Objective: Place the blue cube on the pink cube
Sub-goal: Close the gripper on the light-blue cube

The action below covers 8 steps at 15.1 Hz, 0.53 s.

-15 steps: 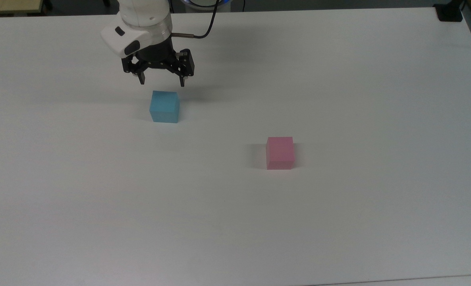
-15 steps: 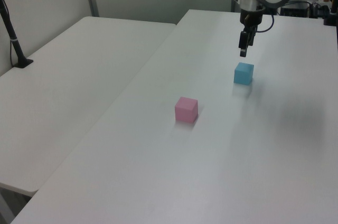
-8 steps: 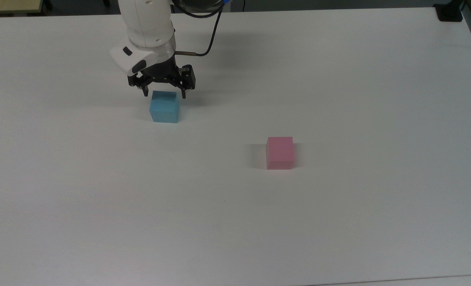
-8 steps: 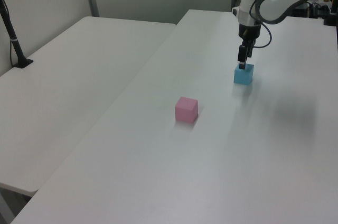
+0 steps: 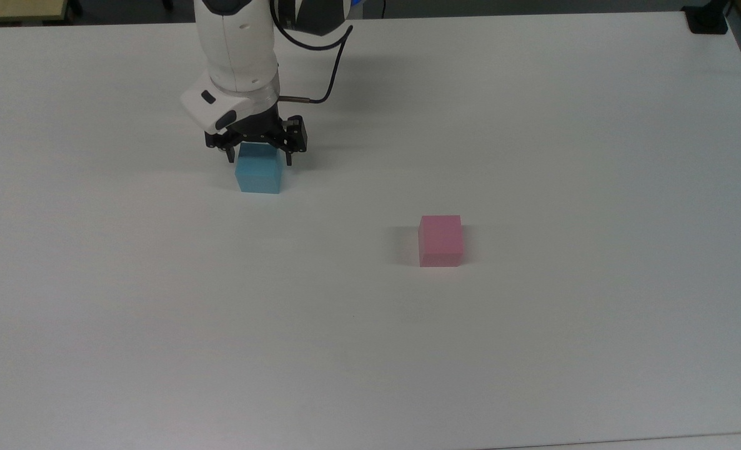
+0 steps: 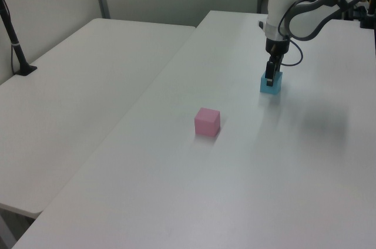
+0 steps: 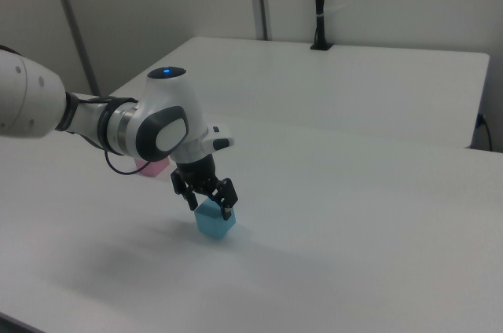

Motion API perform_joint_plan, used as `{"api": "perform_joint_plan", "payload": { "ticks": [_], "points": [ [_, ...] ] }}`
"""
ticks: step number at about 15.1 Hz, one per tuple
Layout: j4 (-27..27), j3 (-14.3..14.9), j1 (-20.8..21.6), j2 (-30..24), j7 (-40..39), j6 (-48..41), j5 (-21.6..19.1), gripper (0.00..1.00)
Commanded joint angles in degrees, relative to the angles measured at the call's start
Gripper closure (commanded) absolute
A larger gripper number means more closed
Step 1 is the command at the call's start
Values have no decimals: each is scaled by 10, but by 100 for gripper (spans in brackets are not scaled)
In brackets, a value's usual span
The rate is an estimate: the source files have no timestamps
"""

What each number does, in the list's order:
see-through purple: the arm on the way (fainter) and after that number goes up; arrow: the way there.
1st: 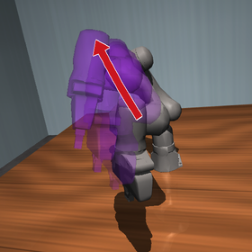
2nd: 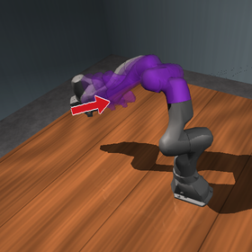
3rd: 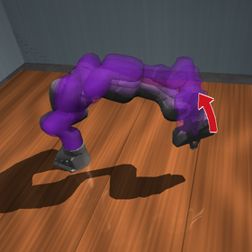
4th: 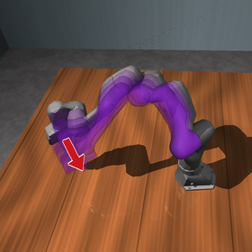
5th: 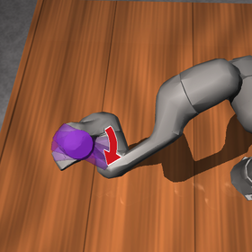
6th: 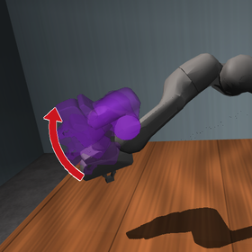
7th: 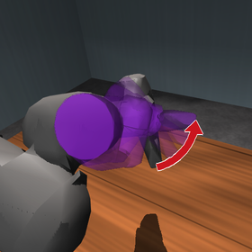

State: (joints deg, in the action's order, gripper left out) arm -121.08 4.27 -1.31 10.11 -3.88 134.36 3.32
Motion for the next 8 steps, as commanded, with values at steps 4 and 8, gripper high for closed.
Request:
{"api": "perform_joint_plan", "payload": {
  "ticks": [4,8],
  "points": [
    [-6,2,5,-9,41,3,10,44],
    [36,1,20,-35,41,-94,10,46]
  ]
}}
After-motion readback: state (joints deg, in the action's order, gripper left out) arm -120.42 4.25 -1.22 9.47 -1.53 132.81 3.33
